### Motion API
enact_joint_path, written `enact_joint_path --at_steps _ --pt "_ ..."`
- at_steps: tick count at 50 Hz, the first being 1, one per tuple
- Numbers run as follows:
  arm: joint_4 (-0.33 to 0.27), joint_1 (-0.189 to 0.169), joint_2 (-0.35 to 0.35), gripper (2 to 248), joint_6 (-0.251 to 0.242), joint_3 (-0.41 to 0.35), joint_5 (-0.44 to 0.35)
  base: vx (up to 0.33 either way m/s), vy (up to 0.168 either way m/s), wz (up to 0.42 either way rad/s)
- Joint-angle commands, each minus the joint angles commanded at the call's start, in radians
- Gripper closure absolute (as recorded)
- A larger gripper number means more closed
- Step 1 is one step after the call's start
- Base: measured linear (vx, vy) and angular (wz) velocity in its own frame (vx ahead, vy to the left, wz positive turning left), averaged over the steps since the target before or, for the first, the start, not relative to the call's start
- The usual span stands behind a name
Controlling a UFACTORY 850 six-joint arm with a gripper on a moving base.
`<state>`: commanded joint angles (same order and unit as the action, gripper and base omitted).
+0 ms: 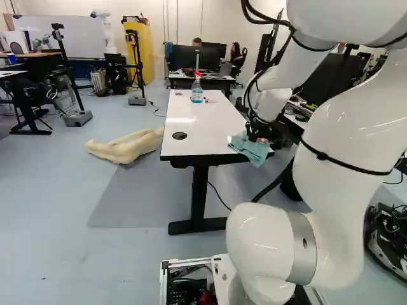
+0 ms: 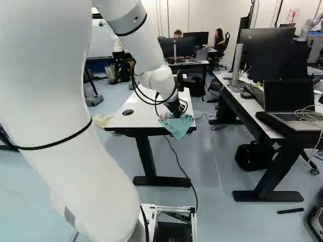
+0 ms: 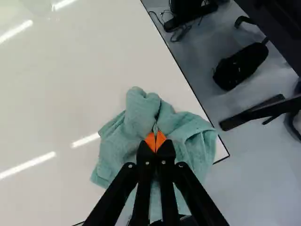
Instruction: Clean the table with the green towel
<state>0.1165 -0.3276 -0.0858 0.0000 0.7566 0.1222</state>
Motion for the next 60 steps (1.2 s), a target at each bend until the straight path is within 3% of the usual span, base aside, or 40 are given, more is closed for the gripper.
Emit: enact_joint_path --at_steps 13,29,51,60 --pt "0.000 0.027 0.045 229 0.000 -0.048 0.000 0.000 0.000 0.000" --pt "0.000 -0.006 0.098 229 0.000 -0.103 0.000 0.000 0.000 0.000" --pt "0.000 -0.077 0.038 229 0.000 -0.041 0.000 0.000 0.000 0.000" --pt "0.000 -0.075 0.002 229 0.000 -0.002 0.000 0.000 0.000 0.000"
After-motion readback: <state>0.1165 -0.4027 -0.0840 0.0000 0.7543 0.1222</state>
